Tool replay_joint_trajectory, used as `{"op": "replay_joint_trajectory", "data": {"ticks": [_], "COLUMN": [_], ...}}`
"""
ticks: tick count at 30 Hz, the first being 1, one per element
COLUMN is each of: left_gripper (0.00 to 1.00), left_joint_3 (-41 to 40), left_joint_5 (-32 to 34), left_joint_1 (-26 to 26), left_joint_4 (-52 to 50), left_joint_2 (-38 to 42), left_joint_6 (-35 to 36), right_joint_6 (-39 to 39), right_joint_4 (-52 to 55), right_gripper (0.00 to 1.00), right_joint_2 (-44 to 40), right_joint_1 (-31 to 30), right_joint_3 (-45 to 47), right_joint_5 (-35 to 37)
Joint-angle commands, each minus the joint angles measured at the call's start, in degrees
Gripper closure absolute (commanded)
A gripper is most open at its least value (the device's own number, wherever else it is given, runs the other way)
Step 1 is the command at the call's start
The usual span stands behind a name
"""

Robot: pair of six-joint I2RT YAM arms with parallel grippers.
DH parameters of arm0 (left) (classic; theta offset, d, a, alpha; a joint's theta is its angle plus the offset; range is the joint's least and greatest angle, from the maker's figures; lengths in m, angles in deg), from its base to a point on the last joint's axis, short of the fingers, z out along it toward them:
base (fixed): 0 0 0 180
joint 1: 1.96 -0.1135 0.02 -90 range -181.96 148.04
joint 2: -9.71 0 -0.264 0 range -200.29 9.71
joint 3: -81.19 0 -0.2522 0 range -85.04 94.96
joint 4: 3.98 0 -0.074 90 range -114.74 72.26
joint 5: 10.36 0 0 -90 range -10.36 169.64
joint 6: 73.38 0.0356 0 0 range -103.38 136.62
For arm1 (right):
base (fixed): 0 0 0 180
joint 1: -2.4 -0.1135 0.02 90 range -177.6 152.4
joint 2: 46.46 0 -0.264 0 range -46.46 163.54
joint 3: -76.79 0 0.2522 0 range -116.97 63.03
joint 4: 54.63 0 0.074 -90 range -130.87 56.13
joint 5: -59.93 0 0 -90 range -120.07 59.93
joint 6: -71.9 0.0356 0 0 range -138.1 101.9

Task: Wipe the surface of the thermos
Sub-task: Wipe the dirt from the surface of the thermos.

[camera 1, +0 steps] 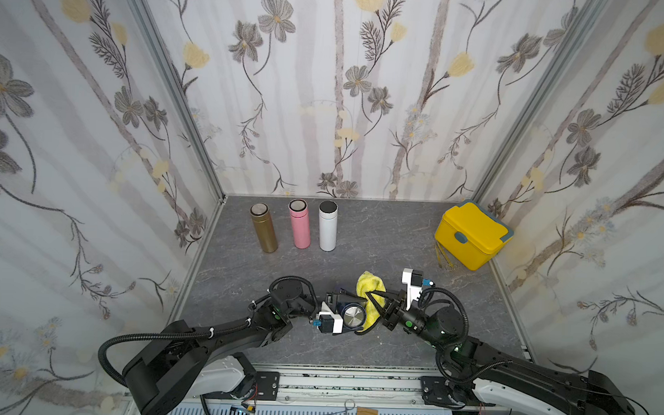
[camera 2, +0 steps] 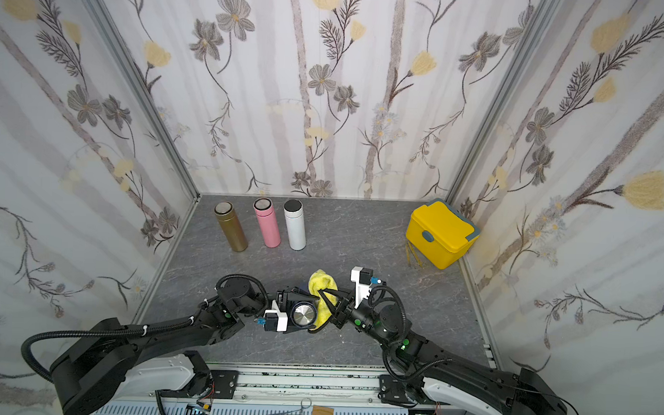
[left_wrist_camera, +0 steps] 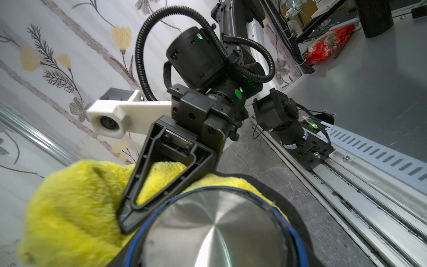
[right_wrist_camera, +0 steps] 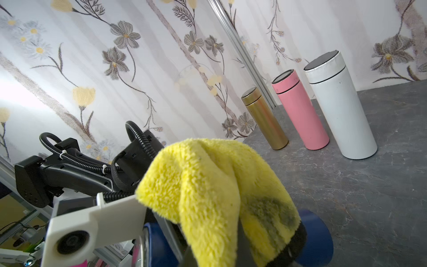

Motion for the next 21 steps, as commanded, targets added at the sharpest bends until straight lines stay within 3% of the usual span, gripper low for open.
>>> {"op": "replay_joint_trajectory", "data": {"ticks": [1, 8, 16, 21], "left_gripper": [1.0, 1.0, 1.0, 1.0], "left_joint_3": [-0.8, -1.8, -1.9, -1.5], "left_joint_5": [-2.1, -2.9, -5.9, -7.9], "left_joint_1": [-0.1, 0.0, 0.0, -0.1], "left_joint_4": [-1.9, -4.4, -5.8, -7.4], "left_joint_2": [1.3, 2.3, 2.4, 2.7], "left_joint_6": [4.8, 9.8, 12.5, 13.9], "right_joint_6": [-1.2, -1.6, -6.0, -6.1], "right_joint_4": [-0.9, -12.3, -2.2, -6.2], "right_gripper": [1.0, 1.0, 1.0, 1.0], "right_joint_2": [3.5, 14.0, 7.1, 12.2], "right_joint_1": [0.0, 0.0, 0.0, 0.1], "right_joint_3": [0.8, 5.2, -3.2, -1.8], "right_joint_5": [-2.0, -6.5, -7.4, -6.3]}}
